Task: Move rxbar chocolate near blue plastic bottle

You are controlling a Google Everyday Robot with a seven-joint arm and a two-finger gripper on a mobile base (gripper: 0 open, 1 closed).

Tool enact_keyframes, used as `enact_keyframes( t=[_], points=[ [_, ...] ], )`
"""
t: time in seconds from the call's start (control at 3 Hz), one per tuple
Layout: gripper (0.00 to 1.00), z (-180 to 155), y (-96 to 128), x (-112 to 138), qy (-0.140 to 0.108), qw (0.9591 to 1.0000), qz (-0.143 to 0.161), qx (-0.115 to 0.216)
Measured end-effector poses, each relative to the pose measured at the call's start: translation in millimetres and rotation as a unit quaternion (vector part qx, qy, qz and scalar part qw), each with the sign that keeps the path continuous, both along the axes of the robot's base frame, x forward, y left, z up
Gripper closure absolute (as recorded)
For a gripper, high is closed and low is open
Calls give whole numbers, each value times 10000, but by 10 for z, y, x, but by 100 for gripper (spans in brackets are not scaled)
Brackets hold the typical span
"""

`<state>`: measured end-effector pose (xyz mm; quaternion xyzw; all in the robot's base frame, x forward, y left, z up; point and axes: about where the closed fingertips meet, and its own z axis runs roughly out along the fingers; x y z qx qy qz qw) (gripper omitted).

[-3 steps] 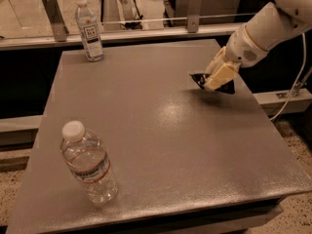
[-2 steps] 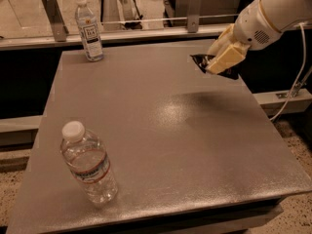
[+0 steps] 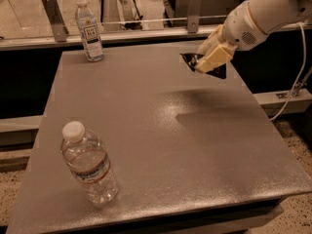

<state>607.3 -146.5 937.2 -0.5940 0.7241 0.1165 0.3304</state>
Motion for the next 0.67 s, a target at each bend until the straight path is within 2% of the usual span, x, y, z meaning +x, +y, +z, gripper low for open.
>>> enact_keyframes(
  t=[0.67],
  points=[
    [100, -76, 769, 592, -137, 9980, -182, 589]
  ],
)
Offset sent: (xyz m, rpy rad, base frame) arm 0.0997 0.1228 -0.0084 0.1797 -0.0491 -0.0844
